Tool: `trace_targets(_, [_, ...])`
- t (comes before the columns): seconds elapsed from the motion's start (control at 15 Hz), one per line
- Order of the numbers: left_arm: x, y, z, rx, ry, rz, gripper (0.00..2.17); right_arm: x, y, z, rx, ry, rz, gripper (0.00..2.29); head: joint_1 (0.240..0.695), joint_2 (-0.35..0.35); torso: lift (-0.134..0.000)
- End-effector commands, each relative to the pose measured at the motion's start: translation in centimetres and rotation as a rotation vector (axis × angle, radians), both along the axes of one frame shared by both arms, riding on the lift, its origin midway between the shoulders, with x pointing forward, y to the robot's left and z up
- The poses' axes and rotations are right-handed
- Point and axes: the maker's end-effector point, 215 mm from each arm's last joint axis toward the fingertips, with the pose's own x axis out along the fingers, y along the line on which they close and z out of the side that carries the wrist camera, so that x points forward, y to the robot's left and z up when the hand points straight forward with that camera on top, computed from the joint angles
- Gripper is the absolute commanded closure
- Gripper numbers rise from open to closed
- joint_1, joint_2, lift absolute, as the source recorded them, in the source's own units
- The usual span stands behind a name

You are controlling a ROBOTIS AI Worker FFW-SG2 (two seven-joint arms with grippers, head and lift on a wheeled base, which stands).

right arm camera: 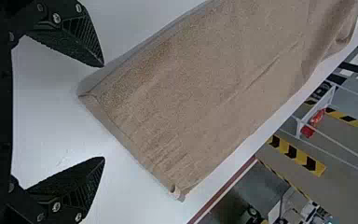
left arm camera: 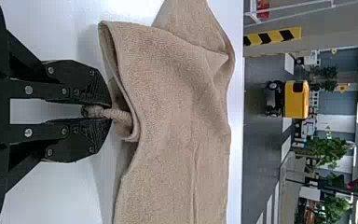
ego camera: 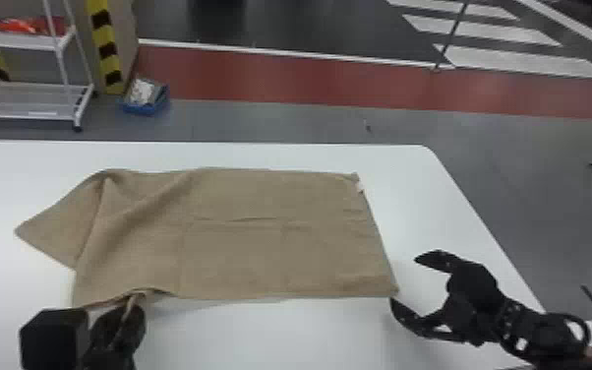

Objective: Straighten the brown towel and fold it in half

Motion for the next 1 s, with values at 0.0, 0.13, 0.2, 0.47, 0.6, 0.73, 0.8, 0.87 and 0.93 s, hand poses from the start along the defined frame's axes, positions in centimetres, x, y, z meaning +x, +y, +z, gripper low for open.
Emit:
trace_targets(0.0, [0.0,-0.1,0.1,-0.001,-0.002,-0.001,0.99,0.1,-0.8,-0.3,-0.016,0.012,-0.013,0.22,0.695,-0.226,-0.123])
trace_targets(0.13, [-0.1,-0.3,0.1,-0.003,0.0,-0.004,0.99,0.5,-0.3,-0.4,-0.013,0.015,-0.009,0.28,0.695,-0.241,-0.123])
trace_targets(0.2, [0.0,-0.2,0.2,-0.002,-0.003,-0.004,0.99,0.8,-0.1,-0.8,-0.018,0.031,-0.012,0.28,0.695,-0.242,-0.123])
trace_targets(0.47, [-0.2,0.0,0.2,0.002,-0.003,-0.004,0.99,0.8,0.8,-2.5,-0.034,0.1,-0.006,0.29,0.695,-0.228,-0.123])
trace_targets(0.6, [-0.3,0.1,0.2,0.006,-0.003,-0.006,0.99,1.1,1.0,-2.7,-0.034,0.104,-0.006,0.51,0.695,-0.222,-0.123])
trace_targets(0.73, [-0.3,0.1,0.3,0.007,-0.005,-0.007,0.99,1.5,1.4,-2.1,-0.025,0.084,0.004,0.98,0.695,-0.217,-0.123])
trace_targets(0.8, [-0.2,0.1,0.4,0.008,-0.006,-0.008,0.99,1.6,1.5,-1.8,-0.011,0.074,0.007,1.34,0.695,-0.215,-0.123])
trace_targets(0.87, [-0.3,0.1,0.5,0.008,-0.008,-0.009,0.99,1.8,1.4,-1.6,-0.009,0.069,0.005,1.48,0.695,-0.211,-0.123])
trace_targets(0.93, [-0.3,0.2,0.5,0.009,-0.008,-0.008,0.99,2.0,1.3,-1.6,-0.006,0.077,-0.009,1.54,0.695,-0.208,-0.123])
